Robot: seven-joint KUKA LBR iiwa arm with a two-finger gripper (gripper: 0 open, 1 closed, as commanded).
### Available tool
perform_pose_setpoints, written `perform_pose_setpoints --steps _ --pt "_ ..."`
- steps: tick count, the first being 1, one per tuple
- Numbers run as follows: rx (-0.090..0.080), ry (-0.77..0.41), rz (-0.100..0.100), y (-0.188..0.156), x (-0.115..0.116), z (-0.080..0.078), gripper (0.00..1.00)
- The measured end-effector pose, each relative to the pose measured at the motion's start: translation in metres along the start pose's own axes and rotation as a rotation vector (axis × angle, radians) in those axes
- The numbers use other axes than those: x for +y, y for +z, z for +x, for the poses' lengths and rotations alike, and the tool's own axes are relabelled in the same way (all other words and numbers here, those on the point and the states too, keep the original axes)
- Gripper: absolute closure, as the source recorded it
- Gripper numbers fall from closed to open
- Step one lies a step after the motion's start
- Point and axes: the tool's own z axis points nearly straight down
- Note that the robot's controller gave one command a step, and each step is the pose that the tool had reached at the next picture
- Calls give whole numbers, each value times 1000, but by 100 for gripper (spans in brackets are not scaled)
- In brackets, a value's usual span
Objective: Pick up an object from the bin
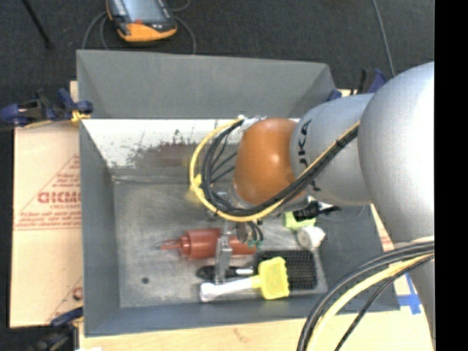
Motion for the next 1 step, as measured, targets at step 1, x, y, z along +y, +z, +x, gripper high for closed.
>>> perform_pose_setpoints --steps 1 --pt "-2 148 3 -1 -2 8 0"
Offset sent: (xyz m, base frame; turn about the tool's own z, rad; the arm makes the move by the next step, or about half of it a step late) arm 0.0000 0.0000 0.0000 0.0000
